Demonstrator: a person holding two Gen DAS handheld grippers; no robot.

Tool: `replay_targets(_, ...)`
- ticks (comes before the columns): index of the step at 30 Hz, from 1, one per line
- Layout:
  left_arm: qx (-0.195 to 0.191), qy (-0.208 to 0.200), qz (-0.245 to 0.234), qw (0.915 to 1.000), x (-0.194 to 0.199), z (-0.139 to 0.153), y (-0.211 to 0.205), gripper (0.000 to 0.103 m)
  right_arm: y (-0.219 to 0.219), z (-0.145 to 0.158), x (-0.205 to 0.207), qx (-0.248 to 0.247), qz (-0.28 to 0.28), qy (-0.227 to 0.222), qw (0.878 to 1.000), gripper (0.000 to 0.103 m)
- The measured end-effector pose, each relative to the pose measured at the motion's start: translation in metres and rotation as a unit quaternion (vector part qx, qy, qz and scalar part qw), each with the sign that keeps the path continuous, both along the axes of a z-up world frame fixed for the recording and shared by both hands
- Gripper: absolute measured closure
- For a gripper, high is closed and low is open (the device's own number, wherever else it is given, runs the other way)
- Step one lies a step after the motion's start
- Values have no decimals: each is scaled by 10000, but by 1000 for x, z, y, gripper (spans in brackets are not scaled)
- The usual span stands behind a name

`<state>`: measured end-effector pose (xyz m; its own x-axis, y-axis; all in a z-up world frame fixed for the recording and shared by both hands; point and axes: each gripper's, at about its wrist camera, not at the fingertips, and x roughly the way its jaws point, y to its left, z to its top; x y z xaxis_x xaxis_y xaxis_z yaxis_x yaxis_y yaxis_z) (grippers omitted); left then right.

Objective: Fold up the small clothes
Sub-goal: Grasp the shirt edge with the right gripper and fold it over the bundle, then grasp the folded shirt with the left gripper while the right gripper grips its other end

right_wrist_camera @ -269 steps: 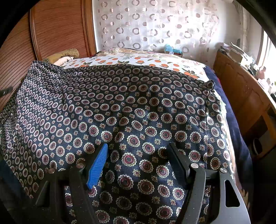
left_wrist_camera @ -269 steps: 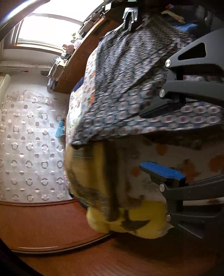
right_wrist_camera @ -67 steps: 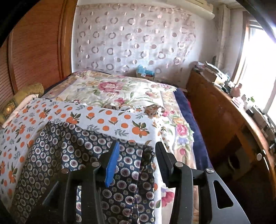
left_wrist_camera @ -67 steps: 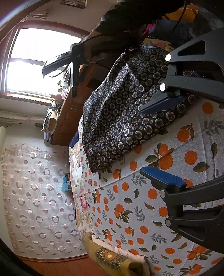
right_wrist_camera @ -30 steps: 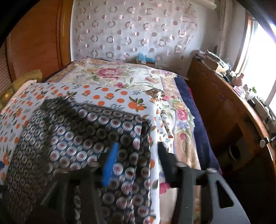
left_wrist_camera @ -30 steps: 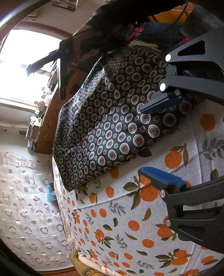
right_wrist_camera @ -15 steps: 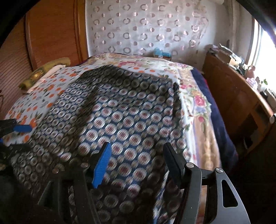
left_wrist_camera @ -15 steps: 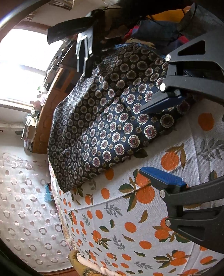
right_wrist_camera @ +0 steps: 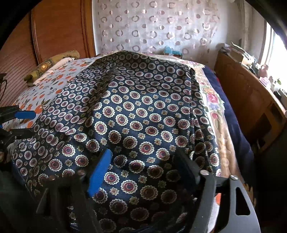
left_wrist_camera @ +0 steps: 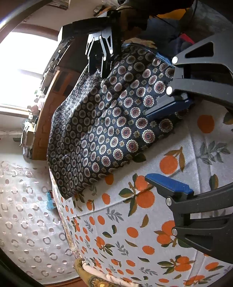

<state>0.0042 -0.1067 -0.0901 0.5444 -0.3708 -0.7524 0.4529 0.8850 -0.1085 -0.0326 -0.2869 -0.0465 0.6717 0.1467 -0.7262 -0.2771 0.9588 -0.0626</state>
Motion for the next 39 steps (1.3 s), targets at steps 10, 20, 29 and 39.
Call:
replay_targets(10, -322, 227, -450, 9982, -11, 0, -2, 65, 6, 9, -9, -130, 7, 60, 9999, 19)
replay_targets(20, -853, 33, -768, 9934, -14, 34, -14, 101, 16, 37, -41, 151, 271, -186, 9993, 19)
replay_targets(29, -844, -774, -690, 9910, 25, 94, -42, 101, 15, 66, -70, 339, 524, -375, 9973, 19)
replay_targets(39, -826, -543, -194, 9949, 72, 74, -41, 102, -11, 68, -80, 615, 544, -170, 9965, 19)
